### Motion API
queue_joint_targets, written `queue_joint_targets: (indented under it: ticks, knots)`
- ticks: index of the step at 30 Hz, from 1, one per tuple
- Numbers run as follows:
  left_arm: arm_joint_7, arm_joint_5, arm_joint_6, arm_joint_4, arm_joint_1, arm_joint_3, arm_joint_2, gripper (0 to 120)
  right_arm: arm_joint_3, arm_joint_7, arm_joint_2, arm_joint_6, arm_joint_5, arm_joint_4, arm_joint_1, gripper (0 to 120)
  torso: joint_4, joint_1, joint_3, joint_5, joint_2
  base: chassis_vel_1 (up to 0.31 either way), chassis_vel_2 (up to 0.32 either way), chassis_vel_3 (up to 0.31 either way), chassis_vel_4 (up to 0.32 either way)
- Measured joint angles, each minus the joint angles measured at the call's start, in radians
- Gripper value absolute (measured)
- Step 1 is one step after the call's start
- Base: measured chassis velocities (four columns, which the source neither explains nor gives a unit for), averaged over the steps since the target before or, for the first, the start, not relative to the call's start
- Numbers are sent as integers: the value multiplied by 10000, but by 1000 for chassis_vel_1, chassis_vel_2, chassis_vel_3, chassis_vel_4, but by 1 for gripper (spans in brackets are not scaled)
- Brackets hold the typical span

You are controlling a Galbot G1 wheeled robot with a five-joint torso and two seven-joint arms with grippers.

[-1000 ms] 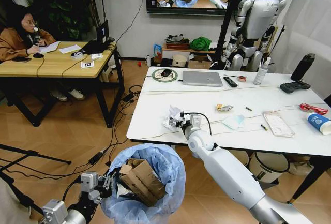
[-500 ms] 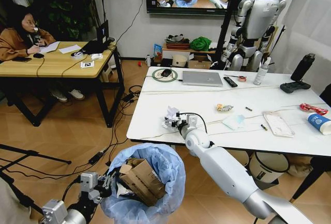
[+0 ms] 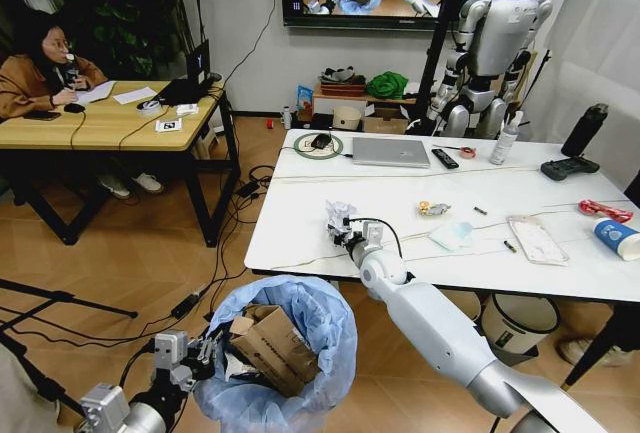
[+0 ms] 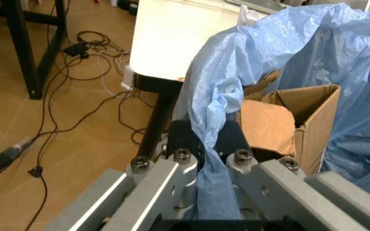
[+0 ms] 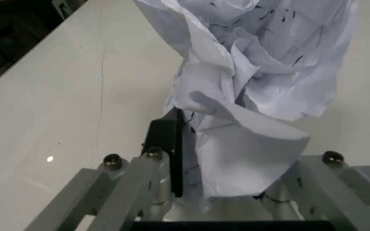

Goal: Pick up the trash bin and place the trash from the table into it.

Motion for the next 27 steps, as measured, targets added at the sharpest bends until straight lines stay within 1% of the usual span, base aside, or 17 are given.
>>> queue_joint_targets:
  ticks: [2,3,4,7,20,23,27]
  knots:
    - [0,-2,0,6,2,0,0,0,-24,0,2,0,0,-6,6,18,0,0,0,0,0,0,0,0,0]
    - [0,-2,0,6,2,0,0,0,-24,0,2,0,0,-6,6,18,0,0,0,0,0,0,0,0,0]
    - [0,-4,0,12,1,-2,0,0,-38,0,4,0,0,-9,10,11,1,0,1,0,0,0,0,0,0]
    - [0,-7,0,19,-6,-5,1,0,-62,-1,12,0,0,-25,24,0,1,0,2,1,0,0,0,0,0]
    - [0,-9,0,45,-29,1,-9,0,-78,-13,-58,0,13,75,4,0,2,2,3,1,-1,0,0,0,0]
    - [0,-7,0,45,-29,3,-10,0,-68,-21,-115,9,45,218,-26,0,1,2,4,1,-2,0,0,0,0]
    - [0,0,0,36,-23,9,-8,0,-24,-60,-281,62,149,744,-76,0,2,2,5,1,-2,0,0,0,0]
